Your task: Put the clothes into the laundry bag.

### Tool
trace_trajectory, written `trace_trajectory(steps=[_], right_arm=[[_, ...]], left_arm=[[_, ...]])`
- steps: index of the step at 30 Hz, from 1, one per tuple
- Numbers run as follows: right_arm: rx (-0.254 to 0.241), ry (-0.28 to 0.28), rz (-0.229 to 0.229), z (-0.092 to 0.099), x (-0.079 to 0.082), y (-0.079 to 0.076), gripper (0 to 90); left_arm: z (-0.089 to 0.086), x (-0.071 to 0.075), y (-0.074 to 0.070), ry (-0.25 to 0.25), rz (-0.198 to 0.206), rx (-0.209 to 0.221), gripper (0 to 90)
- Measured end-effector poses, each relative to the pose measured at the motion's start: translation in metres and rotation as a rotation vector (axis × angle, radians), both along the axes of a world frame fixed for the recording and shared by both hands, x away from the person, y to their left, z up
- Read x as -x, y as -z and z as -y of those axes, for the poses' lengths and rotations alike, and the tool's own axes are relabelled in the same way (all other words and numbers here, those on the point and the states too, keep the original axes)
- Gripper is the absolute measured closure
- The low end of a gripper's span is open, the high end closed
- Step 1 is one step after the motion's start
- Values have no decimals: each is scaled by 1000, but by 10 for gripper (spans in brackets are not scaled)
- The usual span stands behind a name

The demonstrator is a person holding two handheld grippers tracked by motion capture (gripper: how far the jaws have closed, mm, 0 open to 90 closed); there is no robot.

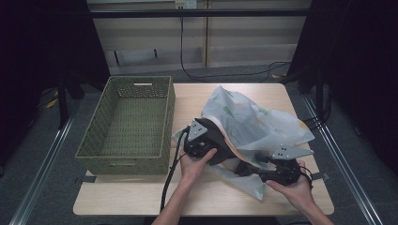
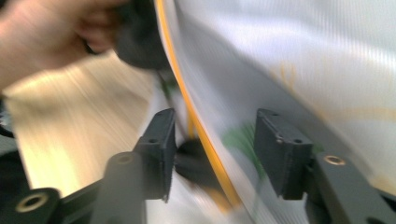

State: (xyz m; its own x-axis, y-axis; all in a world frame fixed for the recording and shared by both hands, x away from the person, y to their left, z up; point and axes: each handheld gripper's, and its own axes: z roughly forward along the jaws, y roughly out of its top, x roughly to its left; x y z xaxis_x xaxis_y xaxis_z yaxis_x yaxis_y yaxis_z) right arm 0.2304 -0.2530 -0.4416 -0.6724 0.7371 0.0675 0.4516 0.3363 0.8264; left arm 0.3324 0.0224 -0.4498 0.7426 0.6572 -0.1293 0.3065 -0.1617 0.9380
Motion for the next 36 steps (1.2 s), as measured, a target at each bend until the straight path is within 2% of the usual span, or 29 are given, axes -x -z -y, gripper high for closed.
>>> trace_trajectory(steps=[3, 4, 5, 7, 8, 10, 11, 15, 18, 19, 21, 23, 25, 27, 30, 32, 34, 36], right_arm=[[38, 15, -13, -2, -4, 7, 502], [48, 14, -9, -4, -7, 8, 574], [44, 20, -11, -5, -9, 8, 618], [52, 20, -2, -7, -12, 8, 809], [40, 5, -10, -8, -13, 8, 862], [31, -21, -16, -13, -13, 7, 895], [20, -37, -19, -15, -13, 6, 896], [-93, -122, -58, -26, -5, 0, 898], [-173, -193, -85, -37, 7, -9, 898], [-190, -206, -92, -39, 9, -10, 898], [-218, -219, -110, -40, 13, -11, 898], [-188, -214, -116, -40, 11, -6, 898], [-178, -189, -146, -35, 5, 2, 898], [-171, -167, -161, -30, 0, 8, 897], [-156, -140, -165, -24, -3, 12, 897], [-136, -127, -164, -22, -4, 13, 896], [-122, -114, -159, -19, -5, 14, 889], [-117, -92, -160, -17, -5, 15, 866]], left_arm=[[1, -1, -3, -10, -3, 24, 686], [0, -1, -5, -17, -5, 22, 687], [1, -1, -5, -22, -7, 40, 688], [-2, -1, -9, -42, 1, 36, 690], [-3, -2, -10, -50, 4, 50, 690], [-6, -1, -13, -80, 19, 65, 693], [-7, 0, -14, -102, 26, 64, 694], [-8, -1, -14, -146, 48, 76, 697], [-3, -1, -9, -156, 70, 53, 697], [-2, -1, -6, -149, 81, 6, 697], [2, -1, 0, -111, 86, -31, 695], [9, -1, 9, -24, 87, -121, 690], [17, 1, 17, 47, 83, -199, 682], [23, 3, 25, 93, 90, -215, 678], [29, 2, 33, 150, 50, -242, 676], [34, 5, 39, 159, 38, -267, 676], [39, 7, 45, 211, 21, -266, 672], [42, 8, 47, 237, -3, -281, 663]])
